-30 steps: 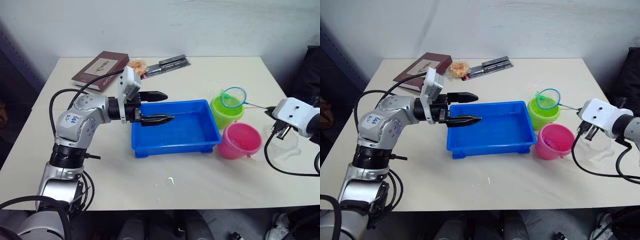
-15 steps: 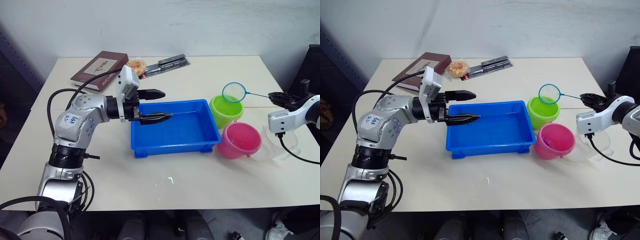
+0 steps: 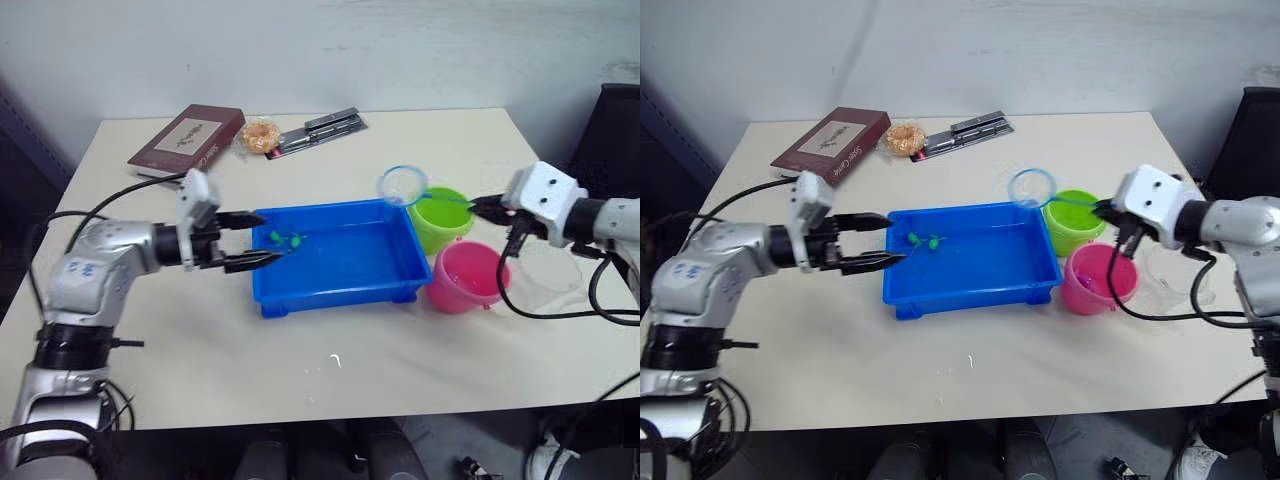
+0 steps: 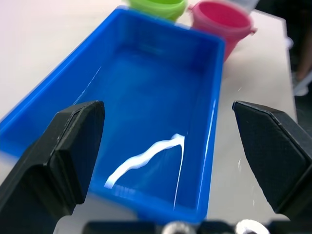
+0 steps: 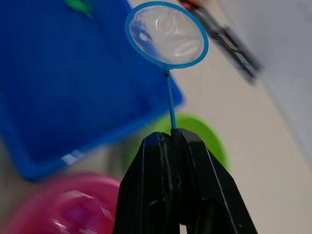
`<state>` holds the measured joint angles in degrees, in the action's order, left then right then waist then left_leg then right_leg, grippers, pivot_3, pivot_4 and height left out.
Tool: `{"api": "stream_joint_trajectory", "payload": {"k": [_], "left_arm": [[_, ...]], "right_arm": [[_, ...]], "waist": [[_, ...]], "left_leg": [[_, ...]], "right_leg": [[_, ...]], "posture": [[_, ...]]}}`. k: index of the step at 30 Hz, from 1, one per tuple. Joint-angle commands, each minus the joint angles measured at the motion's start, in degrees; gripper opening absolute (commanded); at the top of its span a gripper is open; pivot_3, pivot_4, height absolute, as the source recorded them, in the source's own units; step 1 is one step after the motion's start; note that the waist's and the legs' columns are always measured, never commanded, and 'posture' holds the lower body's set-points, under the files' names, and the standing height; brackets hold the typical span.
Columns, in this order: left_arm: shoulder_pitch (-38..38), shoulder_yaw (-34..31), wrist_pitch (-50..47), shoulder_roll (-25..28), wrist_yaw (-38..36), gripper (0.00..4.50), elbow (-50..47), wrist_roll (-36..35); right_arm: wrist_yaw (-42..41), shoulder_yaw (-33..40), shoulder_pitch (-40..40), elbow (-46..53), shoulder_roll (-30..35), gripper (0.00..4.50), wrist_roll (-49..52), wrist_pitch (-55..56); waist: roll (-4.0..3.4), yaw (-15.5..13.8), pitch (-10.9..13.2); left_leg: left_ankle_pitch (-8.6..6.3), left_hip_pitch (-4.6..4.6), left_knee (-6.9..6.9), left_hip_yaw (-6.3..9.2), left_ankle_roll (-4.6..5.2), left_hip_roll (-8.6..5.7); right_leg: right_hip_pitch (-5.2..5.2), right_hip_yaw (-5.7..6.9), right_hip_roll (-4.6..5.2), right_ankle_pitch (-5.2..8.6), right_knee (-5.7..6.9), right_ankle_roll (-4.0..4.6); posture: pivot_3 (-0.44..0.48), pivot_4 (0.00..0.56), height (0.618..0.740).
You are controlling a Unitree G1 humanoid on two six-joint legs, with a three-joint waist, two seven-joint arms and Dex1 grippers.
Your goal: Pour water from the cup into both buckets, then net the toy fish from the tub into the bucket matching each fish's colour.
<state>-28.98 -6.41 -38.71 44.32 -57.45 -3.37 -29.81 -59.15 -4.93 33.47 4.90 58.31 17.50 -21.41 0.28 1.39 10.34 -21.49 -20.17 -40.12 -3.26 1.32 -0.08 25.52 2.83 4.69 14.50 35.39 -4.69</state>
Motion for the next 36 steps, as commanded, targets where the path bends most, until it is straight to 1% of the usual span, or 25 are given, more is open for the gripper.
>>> {"api": "stream_joint_trajectory", "payload": {"k": [1,4,6,8,10,14,18,22,24,29,35,36], "left_arm": [[3.64,-5.38,-2.98,1.08,2.08,4.49,-6.28,-3.84],[7.25,-8.21,-5.04,1.52,3.95,4.49,-10.66,-5.54],[9.00,-10.07,-6.28,2.09,6.01,4.49,-13.33,-5.96],[10.65,-11.95,-7.64,2.80,7.23,4.49,-15.74,-6.91],[12.15,-13.37,-8.57,3.30,8.13,4.49,-17.47,-7.64],[14.04,-15.35,-9.75,3.46,10.07,4.49,-19.58,-9.01],[15.13,-16.19,-10.06,3.26,11.94,4.49,-20.92,-9.71],[14.95,-16.00,-9.91,3.50,13.35,4.49,-20.82,-9.51],[14.57,-15.64,-9.67,3.76,13.99,4.49,-20.30,-9.00],[13.21,-14.88,-9.26,4.22,13.51,4.49,-19.31,-9.42],[11.16,-13.14,-7.80,3.71,12.95,4.49,-17.65,-9.14],[10.30,-12.35,-7.42,3.54,12.64,4.49,-17.17,-9.12]], "right_arm": [[-2.52,-5.50,1.60,2.86,-3.49,0.00,0.23,-7.30],[-2.32,-10.20,4.07,-0.01,-6.93,0.00,-4.18,-8.32],[-3.72,-14.75,7.59,-5.21,-10.45,0.00,-7.40,-8.02],[-3.80,-18.11,11.15,-11.56,-13.81,0.00,-11.51,-5.03],[-4.27,-19.16,13.61,-15.89,-16.38,0.00,-13.19,-3.98],[-5.48,-19.93,15.57,-20.70,-19.39,0.00,-15.52,-2.62],[-2.97,-19.16,18.36,-27.92,-24.69,0.00,-17.82,0.30],[-0.11,-16.77,20.80,-32.53,-29.12,0.00,-18.19,1.95],[0.11,-16.36,21.21,-33.40,-29.89,0.00,-18.46,2.84],[-0.03,-14.60,19.83,-30.79,-28.93,0.00,-18.17,3.10],[-1.48,-12.37,16.08,-24.67,-26.26,0.00,-17.61,3.98],[-2.30,-11.59,14.80,-22.03,-25.24,0.00,-16.78,3.78]], "waist": [[0.03,-0.47,-0.01],[0.04,-1.26,0.00],[0.04,-1.35,0.00],[0.04,-1.13,0.00],[0.04,-1.00,0.00],[0.04,-1.11,0.00],[0.04,-0.82,0.00],[0.04,0.00,0.00],[0.04,0.28,0.00],[0.04,0.26,0.00],[0.04,0.23,0.00],[0.04,0.24,0.00]], "left_leg": [[-0.01,-0.02,-0.01,0.06,0.01,-0.02],[-0.03,-0.09,0.00,0.10,0.07,-0.16],[-0.02,-0.15,-0.01,0.15,0.09,-0.21],[-0.01,-0.15,-0.01,0.14,0.09,-0.23],[-0.01,-0.15,0.01,0.14,0.09,-0.22],[-0.02,-0.15,0.05,0.16,0.06,-0.19],[-0.02,-0.15,0.03,0.16,0.06,-0.20],[0.00,-0.14,0.05,0.19,0.02,-0.19],[-0.01,-0.14,0.05,0.19,0.02,-0.19],[-0.01,-0.15,0.06,0.21,0.01,-0.19],[-0.01,-0.15,0.06,0.21,0.00,-0.19],[-0.01,-0.15,0.06,0.21,0.00,-0.19]], "right_leg": [[-0.02,0.03,0.05,0.00,-0.02,0.00],[0.05,0.04,0.20,0.00,-0.03,0.00],[0.07,0.11,0.25,0.00,-0.06,0.00],[0.07,0.11,0.25,-0.01,-0.08,-0.01],[0.07,0.14,0.23,-0.01,-0.08,-0.01],[0.08,0.19,0.20,0.00,-0.09,0.01],[0.06,0.19,0.20,0.00,-0.08,0.00],[0.07,0.20,0.18,0.01,-0.04,0.01],[0.07,0.21,0.18,0.01,-0.04,0.01],[0.07,0.22,0.18,0.01,-0.06,0.01],[0.07,0.22,0.19,0.01,-0.08,0.01],[0.07,0.22,0.18,0.01,-0.07,0.01]], "posture": [[0.000,0.150,0.740],[0.000,0.150,0.740],[0.000,0.150,0.740],[0.000,0.150,0.740],[0.000,0.150,0.740],[0.000,0.150,0.740],[0.000,0.150,0.740],[0.000,0.150,0.740],[0.000,0.150,0.740],[0.000,0.150,0.740],[0.000,0.150,0.740],[0.000,0.150,0.740]]}}
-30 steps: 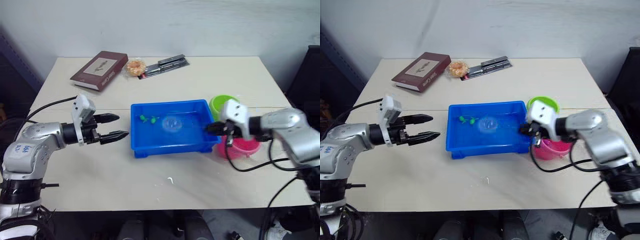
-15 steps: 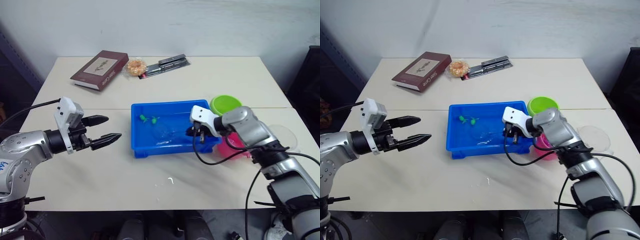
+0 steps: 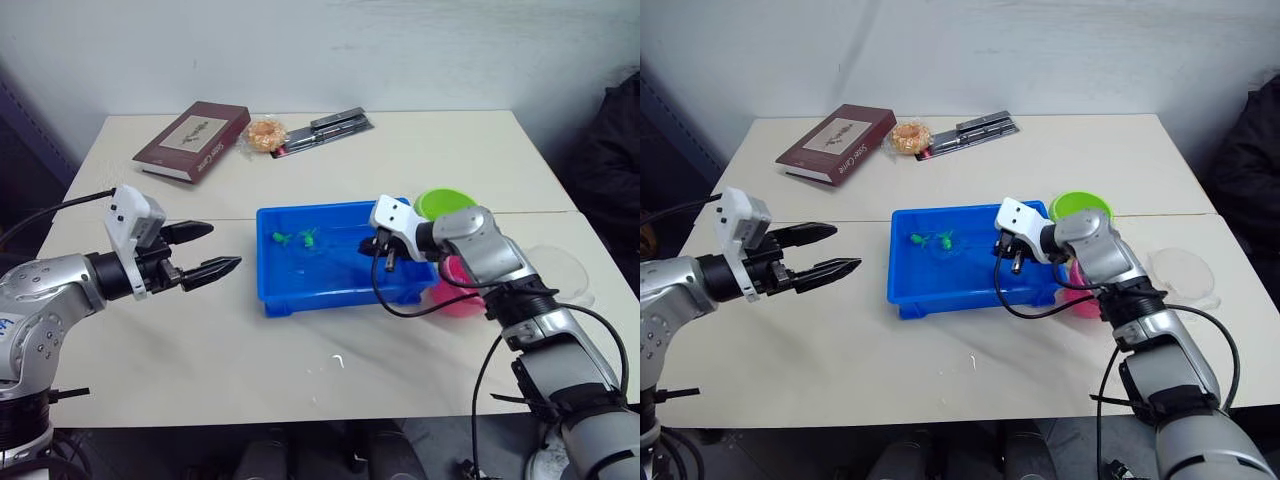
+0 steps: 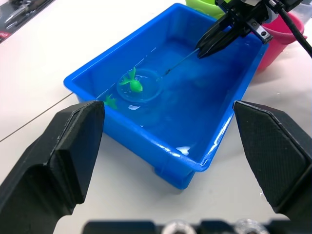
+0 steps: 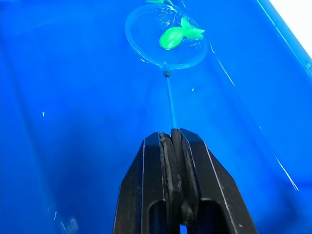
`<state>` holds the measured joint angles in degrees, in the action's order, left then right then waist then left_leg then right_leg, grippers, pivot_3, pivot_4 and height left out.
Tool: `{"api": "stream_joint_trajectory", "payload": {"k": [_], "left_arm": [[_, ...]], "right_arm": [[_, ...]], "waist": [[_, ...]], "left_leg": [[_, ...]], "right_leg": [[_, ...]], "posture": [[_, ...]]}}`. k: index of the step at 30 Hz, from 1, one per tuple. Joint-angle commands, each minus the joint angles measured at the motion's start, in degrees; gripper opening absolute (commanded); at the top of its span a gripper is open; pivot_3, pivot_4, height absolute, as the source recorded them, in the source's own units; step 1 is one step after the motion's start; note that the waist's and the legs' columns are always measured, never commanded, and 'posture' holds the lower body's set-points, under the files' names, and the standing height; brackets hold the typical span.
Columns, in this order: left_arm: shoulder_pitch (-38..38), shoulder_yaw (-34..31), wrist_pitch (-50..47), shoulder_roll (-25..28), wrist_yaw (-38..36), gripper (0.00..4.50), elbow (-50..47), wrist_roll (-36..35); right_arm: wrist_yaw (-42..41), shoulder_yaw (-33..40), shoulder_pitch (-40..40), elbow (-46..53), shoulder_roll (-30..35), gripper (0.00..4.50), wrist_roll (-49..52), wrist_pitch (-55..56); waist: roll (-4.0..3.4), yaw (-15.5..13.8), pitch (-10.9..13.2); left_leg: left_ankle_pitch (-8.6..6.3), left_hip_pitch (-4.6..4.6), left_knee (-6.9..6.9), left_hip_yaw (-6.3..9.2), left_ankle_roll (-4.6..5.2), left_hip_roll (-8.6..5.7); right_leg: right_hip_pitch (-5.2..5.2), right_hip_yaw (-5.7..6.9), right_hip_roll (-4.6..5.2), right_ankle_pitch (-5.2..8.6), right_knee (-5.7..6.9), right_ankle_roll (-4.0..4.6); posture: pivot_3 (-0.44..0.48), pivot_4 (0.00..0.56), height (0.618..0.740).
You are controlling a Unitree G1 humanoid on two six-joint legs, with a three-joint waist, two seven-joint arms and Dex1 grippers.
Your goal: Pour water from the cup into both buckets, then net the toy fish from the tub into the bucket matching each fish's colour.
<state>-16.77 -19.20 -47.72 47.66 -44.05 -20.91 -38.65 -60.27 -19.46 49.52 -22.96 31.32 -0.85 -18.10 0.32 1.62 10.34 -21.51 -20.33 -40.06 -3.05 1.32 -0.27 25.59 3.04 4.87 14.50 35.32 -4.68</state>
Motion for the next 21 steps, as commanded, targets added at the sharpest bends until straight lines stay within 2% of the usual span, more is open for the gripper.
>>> {"api": "stream_joint_trajectory", "payload": {"k": [1,8,12,15,21], "left_arm": [[-3.15,1.58,1.92,0.01,-1.31,4.49,0.94,-0.32],[-10.34,8.87,4.84,-2.97,-4.19,4.49,4.74,0.97],[-16.57,12.68,6.39,-7.96,-4.50,4.49,9.26,1.47],[-20.48,14.61,6.33,-10.29,-7.65,4.49,12.14,0.38],[-27.38,19.76,10.17,-13.47,-12.94,4.49,18.33,3.65]], "right_arm": [[-1.33,4.39,-2.64,8.80,2.85,0.00,2.54,-0.27],[-1.98,13.67,-11.39,24.60,11.20,0.00,8.33,-7.48],[-0.53,20.62,-17.15,30.83,16.45,0.00,10.49,-9.82],[0.61,24.06,-19.96,31.87,19.93,0.00,10.36,-9.82],[4.55,29.34,-23.65,30.04,25.25,0.00,7.65,-3.27]], "waist": [[0.00,0.00,0.00],[0.00,-0.51,0.00],[0.02,-1.38,0.01],[0.02,-1.56,0.01],[0.02,-1.54,0.01]], "left_leg": [[0.00,0.00,0.00,0.00,0.00,0.00],[0.00,-0.03,-0.01,0.04,0.00,-0.03],[0.00,-0.02,-0.02,0.01,0.00,-0.01],[0.00,0.01,-0.04,-0.11,0.00,-0.01],[0.01,0.05,-0.03,-0.19,0.01,-0.01]], "right_leg": [[0.00,0.00,0.00,0.00,0.01,0.00],[-0.03,0.05,0.00,-0.01,-0.04,-0.01],[-0.04,0.05,-0.10,-0.01,-0.03,-0.01],[-0.04,-0.03,-0.18,-0.01,0.01,-0.02],[-0.04,-0.07,-0.25,-0.01,0.02,-0.02]], "posture": [[0.000,0.150,0.740],[0.000,0.150,0.740],[0.000,0.150,0.740],[0.000,0.150,0.740],[0.000,0.150,0.740]]}}
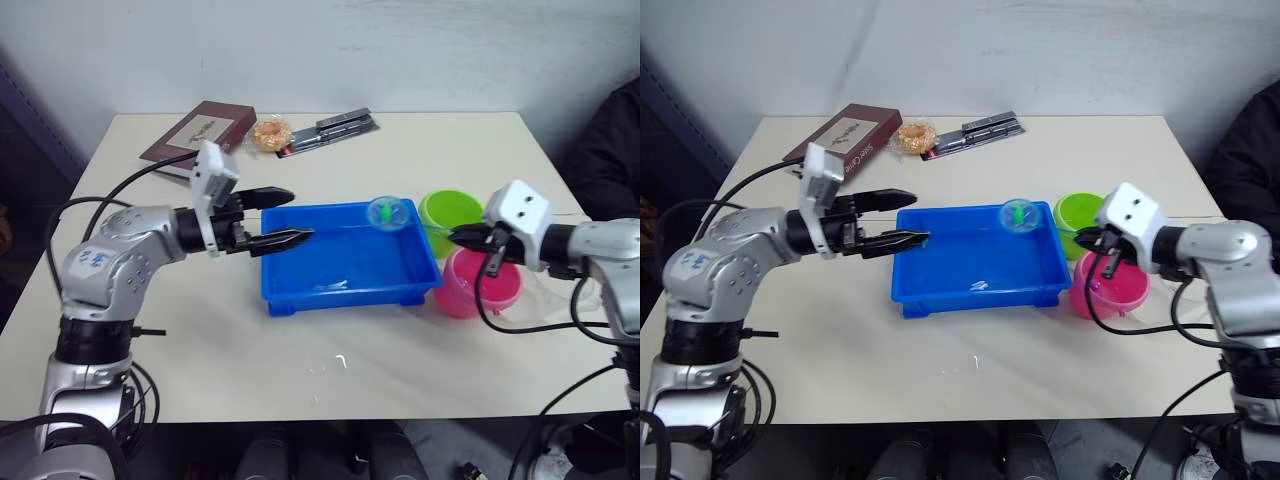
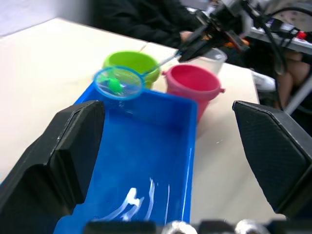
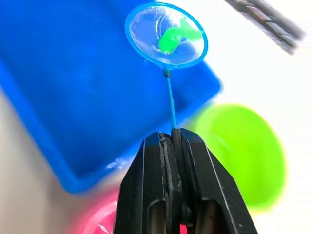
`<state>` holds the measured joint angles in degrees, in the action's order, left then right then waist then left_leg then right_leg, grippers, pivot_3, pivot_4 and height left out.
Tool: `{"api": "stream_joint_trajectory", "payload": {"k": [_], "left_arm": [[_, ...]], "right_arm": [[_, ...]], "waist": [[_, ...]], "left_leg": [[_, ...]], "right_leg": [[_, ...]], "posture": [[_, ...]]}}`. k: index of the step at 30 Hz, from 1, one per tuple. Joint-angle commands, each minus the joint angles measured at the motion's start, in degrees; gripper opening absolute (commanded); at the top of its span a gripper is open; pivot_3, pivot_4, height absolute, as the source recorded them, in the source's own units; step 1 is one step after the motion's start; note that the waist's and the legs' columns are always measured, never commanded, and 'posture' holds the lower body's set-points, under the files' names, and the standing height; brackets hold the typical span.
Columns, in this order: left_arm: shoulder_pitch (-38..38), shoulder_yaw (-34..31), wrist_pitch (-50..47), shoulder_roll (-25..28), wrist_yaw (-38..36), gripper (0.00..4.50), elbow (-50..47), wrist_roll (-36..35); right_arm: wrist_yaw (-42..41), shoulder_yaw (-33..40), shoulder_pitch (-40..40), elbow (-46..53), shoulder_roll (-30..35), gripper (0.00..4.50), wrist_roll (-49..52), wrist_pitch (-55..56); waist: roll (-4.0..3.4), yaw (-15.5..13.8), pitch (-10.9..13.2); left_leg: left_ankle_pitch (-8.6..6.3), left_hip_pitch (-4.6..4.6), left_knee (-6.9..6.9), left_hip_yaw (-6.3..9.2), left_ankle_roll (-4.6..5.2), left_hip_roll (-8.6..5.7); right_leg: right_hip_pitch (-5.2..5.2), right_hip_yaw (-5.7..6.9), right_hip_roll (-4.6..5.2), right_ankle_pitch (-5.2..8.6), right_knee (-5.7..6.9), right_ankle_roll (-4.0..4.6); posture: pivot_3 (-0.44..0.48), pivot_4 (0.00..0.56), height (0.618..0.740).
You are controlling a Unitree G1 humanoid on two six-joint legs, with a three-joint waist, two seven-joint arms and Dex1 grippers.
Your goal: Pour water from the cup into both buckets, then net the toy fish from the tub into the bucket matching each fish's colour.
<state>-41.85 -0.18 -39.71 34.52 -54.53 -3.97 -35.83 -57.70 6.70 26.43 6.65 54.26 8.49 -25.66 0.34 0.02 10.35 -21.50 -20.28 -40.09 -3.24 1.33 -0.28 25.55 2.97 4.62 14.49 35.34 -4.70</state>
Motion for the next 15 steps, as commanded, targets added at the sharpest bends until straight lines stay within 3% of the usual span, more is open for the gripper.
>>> {"api": "stream_joint_trajectory", "payload": {"k": [1,7,10,15], "left_arm": [[-3.03,1.19,2.71,-0.67,-3.17,4.49,2.20,1.17],[-5.01,2.91,5.00,-1.12,-5.22,4.49,5.01,4.11],[-5.18,2.63,5.75,-1.31,-5.71,4.49,5.47,4.68],[-5.62,2.11,6.43,-1.39,-5.83,4.49,6.35,5.28]], "right_arm": [[2.84,3.54,-1.03,-0.60,3.31,0.00,-3.01,6.58],[9.42,1.66,-1.31,-9.71,9.18,0.00,-13.16,24.23],[15.44,-2.83,-1.01,-16.66,14.84,0.00,-24.01,40.18],[30.74,-10.79,2.80,-21.19,20.68,0.00,-44.91,56.48]], "waist": [[0.00,0.05,0.00],[0.00,0.05,0.00],[0.00,0.11,0.00],[-0.01,0.21,0.00]], "left_leg": [[0.00,0.00,0.00,-0.02,0.00,0.01],[0.00,0.07,0.01,-0.17,0.01,0.02],[0.01,0.07,0.02,-0.18,0.01,0.02],[0.01,0.08,0.02,-0.24,0.00,0.03]], "right_leg": [[0.00,-0.01,-0.02,0.00,0.00,0.00],[0.01,-0.08,-0.04,0.00,0.03,0.00],[0.02,-0.16,-0.04,0.00,0.01,0.00],[0.04,-0.24,-0.01,0.00,0.01,0.00]], "posture": [[0.000,0.150,0.740],[0.000,0.150,0.740],[0.000,0.150,0.740],[0.000,0.150,0.740]]}}
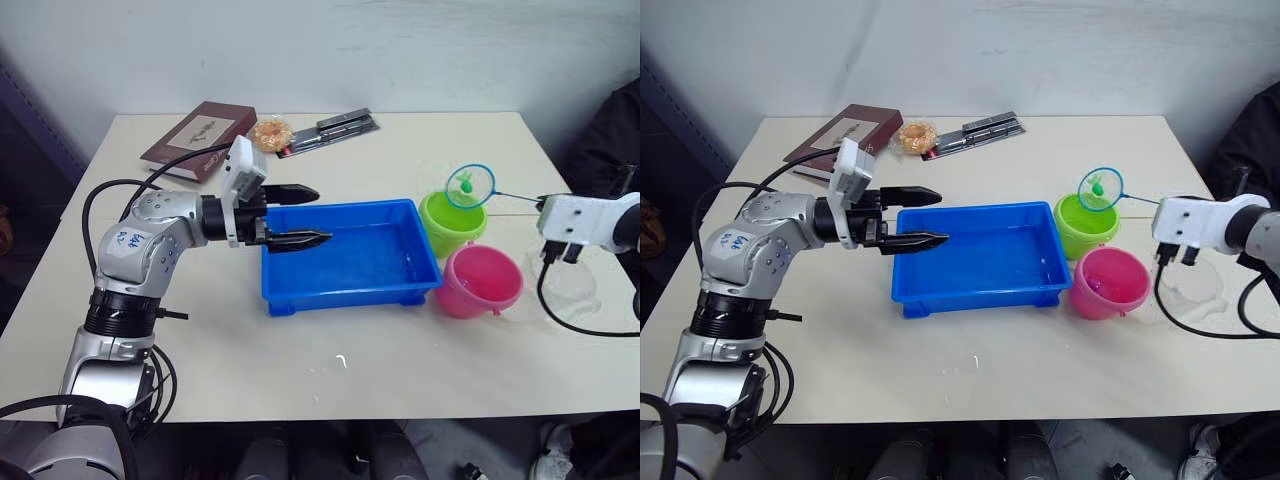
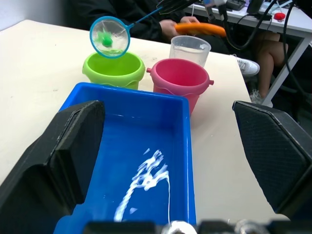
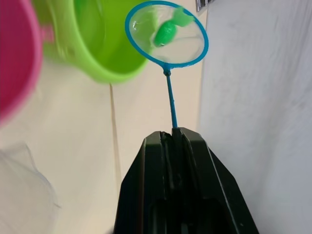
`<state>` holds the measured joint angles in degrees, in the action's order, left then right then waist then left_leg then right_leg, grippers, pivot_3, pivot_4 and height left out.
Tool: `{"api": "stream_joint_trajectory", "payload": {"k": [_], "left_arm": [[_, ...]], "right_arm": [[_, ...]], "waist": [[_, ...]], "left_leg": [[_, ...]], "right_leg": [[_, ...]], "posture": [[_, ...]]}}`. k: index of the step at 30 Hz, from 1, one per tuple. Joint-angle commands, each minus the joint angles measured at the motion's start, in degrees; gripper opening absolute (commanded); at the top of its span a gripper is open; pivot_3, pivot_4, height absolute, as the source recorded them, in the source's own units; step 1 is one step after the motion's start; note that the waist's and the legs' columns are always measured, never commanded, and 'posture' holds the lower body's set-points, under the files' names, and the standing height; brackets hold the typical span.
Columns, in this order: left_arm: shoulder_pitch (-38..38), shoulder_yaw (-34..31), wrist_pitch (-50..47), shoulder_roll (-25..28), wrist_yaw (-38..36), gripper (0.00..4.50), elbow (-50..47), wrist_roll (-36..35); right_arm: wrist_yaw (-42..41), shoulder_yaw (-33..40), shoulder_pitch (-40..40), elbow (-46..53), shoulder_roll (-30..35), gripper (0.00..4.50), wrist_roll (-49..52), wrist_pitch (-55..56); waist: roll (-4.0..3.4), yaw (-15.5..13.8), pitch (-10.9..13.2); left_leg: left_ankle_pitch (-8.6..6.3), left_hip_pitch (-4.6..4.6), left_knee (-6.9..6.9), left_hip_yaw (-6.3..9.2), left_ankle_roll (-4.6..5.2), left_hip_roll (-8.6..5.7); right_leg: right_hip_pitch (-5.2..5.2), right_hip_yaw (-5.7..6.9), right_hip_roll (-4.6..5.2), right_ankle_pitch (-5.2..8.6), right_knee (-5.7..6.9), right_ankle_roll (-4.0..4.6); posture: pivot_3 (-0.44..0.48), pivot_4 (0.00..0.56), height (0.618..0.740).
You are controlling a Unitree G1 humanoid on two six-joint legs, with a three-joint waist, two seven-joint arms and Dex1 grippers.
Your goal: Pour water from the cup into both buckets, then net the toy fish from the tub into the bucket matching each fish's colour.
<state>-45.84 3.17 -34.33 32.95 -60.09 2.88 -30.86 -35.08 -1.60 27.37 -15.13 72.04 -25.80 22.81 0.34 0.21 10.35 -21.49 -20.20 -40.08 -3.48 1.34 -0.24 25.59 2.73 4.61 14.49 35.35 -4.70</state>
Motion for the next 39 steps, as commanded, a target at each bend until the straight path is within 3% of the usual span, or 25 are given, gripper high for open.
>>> {"api": "stream_joint_trajectory", "payload": {"k": [1,9,11,13,16,19,28,34,39], "left_arm": [[-1.68,-1.62,1.22,0.38,-0.16,4.49,-0.23,0.41],[-0.80,-2.58,1.41,1.18,-0.27,4.49,0.05,0.77],[-0.53,-2.84,1.25,1.29,0.33,4.49,-0.06,0.95],[0.25,-3.71,0.22,1.99,0.81,4.49,-0.43,0.50],[5.15,-6.80,-1.23,5.93,2.07,4.49,-1.67,1.06],[11.11,-9.80,-3.01,9.07,3.68,4.49,-5.01,0.42],[27.65,-21.87,-10.71,14.53,10.70,4.49,-18.43,-2.88],[31.28,-27.10,-13.53,15.36,14.16,4.49,-23.48,-5.30],[32.88,-29.98,-14.91,15.54,16.53,4.49,-26.53,-6.80]], "right_arm": [[9.42,-3.02,1.86,0.62,2.55,0.00,-11.60,9.05],[11.64,-2.59,7.20,-5.69,2.64,0.00,-10.38,9.98],[9.47,-2.22,8.23,-5.77,1.97,0.00,-7.23,10.20],[1.52,-0.48,8.01,-3.45,-1.84,0.00,4.25,4.53],[-13.99,-0.64,6.26,11.21,-11.47,0.00,28.29,-23.67],[-23.27,-4.19,5.28,22.22,-14.18,0.00,38.95,-45.51],[-23.48,-18.10,14.48,15.85,-28.24,0.00,30.68,-50.14],[-24.79,-25.58,21.67,4.10,-35.26,0.00,22.92,-45.38],[-23.60,-26.63,24.85,-4.78,-41.55,0.00,20.36,-41.23]], "waist": [[0.00,0.06,0.00],[-0.02,0.07,0.01],[-0.02,-0.05,0.01],[-0.02,0.00,0.01],[-0.01,1.12,0.01],[-0.02,1.30,0.01],[-0.01,0.49,0.01],[-0.01,0.19,0.01],[-0.01,0.70,0.01]], "left_leg": [[0.00,0.01,0.01,-0.01,-0.01,0.01],[0.01,0.02,-0.01,-0.04,-0.05,0.07],[0.01,0.00,-0.01,-0.04,-0.05,0.07],[0.01,0.00,0.00,-0.03,-0.04,0.05],[0.01,0.04,-0.01,-0.03,-0.04,0.08],[0.01,0.08,-0.03,0.06,-0.11,0.28],[-0.03,-0.07,-0.03,0.40,-0.04,0.08],[-0.03,-0.11,-0.04,0.44,-0.04,0.05],[-0.04,-0.11,0.00,0.45,-0.06,0.05]], "right_leg": [[0.01,-0.02,-0.01,0.00,0.01,0.00],[0.01,-0.02,-0.07,0.01,0.00,0.01],[0.00,-0.01,-0.06,0.00,-0.01,0.01],[0.00,-0.01,-0.06,0.00,-0.02,0.00],[-0.05,0.02,-0.08,-0.01,0.00,-0.01],[-0.02,0.05,-0.15,0.03,0.17,0.08],[-0.01,0.21,0.18,0.05,0.01,0.10],[0.01,0.28,0.19,0.05,0.02,0.10],[0.01,0.29,0.18,0.05,0.01,0.11]], "posture": [[0.000,0.150,0.740],[0.000,0.150,0.740],[0.000,0.150,0.740],[0.000,0.150,0.740],[0.000,0.150,0.740],[0.000,0.150,0.740],[0.000,0.150,0.740],[0.000,0.150,0.740],[0.000,0.150,0.740]]}}
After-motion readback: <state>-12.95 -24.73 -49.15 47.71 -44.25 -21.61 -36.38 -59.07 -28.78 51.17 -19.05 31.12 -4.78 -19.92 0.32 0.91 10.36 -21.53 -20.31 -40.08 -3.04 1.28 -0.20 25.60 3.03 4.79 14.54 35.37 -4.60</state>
